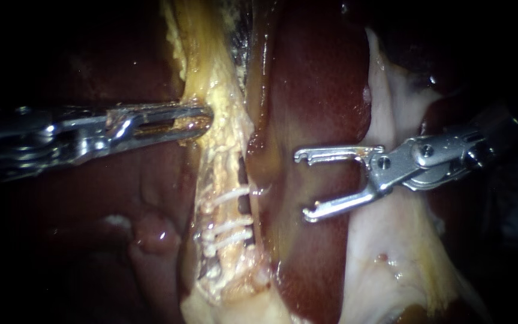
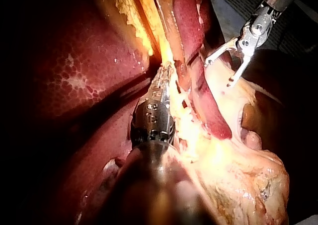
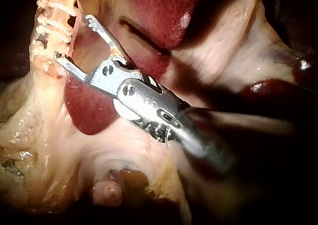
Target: Going back third clip left tube
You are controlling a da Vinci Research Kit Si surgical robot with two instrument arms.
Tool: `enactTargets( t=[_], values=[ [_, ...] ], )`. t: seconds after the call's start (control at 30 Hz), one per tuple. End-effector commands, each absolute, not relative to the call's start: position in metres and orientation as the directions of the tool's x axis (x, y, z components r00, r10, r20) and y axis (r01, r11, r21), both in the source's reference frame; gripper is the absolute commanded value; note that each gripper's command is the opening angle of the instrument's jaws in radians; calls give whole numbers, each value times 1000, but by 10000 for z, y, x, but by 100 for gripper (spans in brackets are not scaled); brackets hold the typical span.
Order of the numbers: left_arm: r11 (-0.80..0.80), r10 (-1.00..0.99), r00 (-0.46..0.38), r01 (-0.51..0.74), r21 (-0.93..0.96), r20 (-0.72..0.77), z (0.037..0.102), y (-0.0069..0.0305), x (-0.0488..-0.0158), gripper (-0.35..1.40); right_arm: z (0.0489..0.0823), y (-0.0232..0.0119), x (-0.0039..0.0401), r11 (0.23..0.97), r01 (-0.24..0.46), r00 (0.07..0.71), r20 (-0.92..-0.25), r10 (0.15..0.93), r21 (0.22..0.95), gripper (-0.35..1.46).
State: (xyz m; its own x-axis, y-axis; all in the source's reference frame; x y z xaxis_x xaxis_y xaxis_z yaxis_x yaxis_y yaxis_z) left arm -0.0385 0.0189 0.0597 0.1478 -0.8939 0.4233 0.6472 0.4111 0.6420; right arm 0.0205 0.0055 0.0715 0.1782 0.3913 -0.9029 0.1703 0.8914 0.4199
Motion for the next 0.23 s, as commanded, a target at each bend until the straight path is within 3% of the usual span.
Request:
enactTargets(
  t=[0.03, 0.23],
  values=[
    [410, -894, 147, 647, 642, 423, 598, 189, -387, -35, 714, 56, 204, 891, 170, 178, -903, 392, 420, 60],
    [410, -894, 146, 648, 642, 423, 598, 190, -389, -35, 711, 58, 200, 895, 173, 176, -907, 383, 412, 60]
  ],
)
